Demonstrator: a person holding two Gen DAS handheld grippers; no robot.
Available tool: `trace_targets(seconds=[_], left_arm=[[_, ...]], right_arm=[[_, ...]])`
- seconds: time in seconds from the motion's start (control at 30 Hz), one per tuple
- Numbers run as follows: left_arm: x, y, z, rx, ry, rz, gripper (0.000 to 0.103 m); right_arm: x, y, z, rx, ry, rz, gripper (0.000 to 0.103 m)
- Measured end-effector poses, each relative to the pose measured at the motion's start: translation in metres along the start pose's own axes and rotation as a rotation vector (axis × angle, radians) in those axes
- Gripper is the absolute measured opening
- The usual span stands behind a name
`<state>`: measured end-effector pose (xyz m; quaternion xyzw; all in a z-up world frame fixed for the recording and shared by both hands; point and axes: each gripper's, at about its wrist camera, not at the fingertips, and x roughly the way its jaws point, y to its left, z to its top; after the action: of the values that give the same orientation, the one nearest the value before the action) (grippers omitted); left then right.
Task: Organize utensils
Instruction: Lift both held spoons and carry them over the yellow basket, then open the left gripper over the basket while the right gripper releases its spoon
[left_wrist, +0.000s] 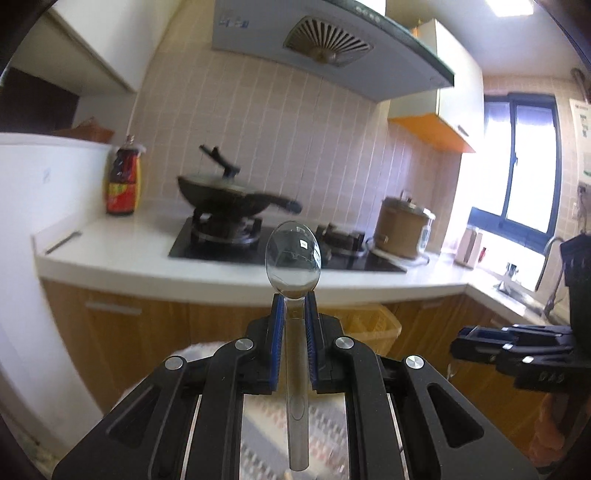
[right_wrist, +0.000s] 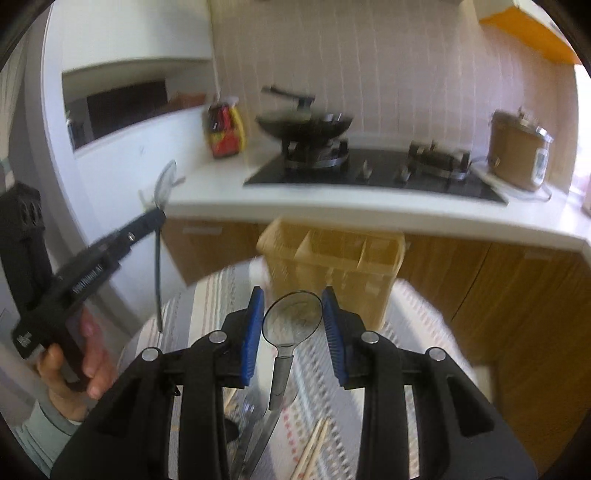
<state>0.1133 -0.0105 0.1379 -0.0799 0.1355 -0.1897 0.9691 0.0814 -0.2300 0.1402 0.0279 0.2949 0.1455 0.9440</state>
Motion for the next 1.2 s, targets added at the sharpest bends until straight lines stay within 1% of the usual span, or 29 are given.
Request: trace_targets(seconds=[0.13, 0.3, 0.33, 0.4, 0.47, 0.53, 0.63, 0.83, 0.9, 0.97, 1.03, 1.07, 1.17, 1.2], left_arm=[[0.024, -0.006, 0.021, 0.003, -0.071, -0.034, 0.009], [0.072, -0.006, 0.037, 0.011, -0.155, -0.034, 0.009], [0.08, -0.005, 0.037, 0.009, -0.164, -0.039, 0.01], [0.103, -0.002, 0.036, 0.001, -0.16, -0.055, 0.01], [0.12, 0.0, 0.03, -0.004, -0.163, -0.057, 0.01], [0.135, 0.004, 0.022, -0.013, -0.164, -0.048, 0.01], [0.152, 0.012, 0.007, -0.036, -0.14, -0.046, 0.01], [0.166, 0.02, -0.018, -0.003, -0.107, -0.016, 0.009], [0.166, 0.021, -0.025, 0.019, -0.099, -0.002, 0.008], [0.164, 0.024, -0.03, 0.022, -0.08, -0.01, 0.007], [0.163, 0.028, -0.035, 0.007, -0.061, -0.02, 0.007], [0.16, 0.032, -0.036, -0.006, -0.056, -0.012, 0.007], [0.148, 0.043, -0.033, -0.048, -0.039, -0.012, 0.007], [0.143, 0.045, -0.031, -0.059, -0.032, -0.014, 0.011]], right_arm=[[-0.014, -0.013, 0.041, 0.0, -0.09, -0.048, 0.029], [-0.009, -0.029, 0.08, -0.003, -0.176, -0.133, 0.029], [-0.004, -0.033, 0.087, -0.01, -0.191, -0.157, 0.029], [0.008, -0.038, 0.097, -0.028, -0.208, -0.21, 0.029], [0.022, -0.043, 0.104, -0.04, -0.203, -0.235, 0.029], [0.039, -0.046, 0.105, -0.057, -0.199, -0.27, 0.029], [0.063, -0.049, 0.097, -0.072, -0.189, -0.286, 0.029], [0.101, -0.055, 0.075, -0.09, -0.153, -0.316, 0.029], [0.108, -0.057, 0.068, -0.084, -0.142, -0.317, 0.029], [0.114, -0.059, 0.063, -0.077, -0.125, -0.314, 0.029], [0.117, -0.059, 0.058, -0.069, -0.11, -0.305, 0.029], [0.118, -0.059, 0.055, -0.066, -0.105, -0.301, 0.029], [0.119, -0.056, 0.052, -0.071, -0.082, -0.29, 0.03], [0.118, -0.056, 0.052, -0.071, -0.072, -0.286, 0.031]])
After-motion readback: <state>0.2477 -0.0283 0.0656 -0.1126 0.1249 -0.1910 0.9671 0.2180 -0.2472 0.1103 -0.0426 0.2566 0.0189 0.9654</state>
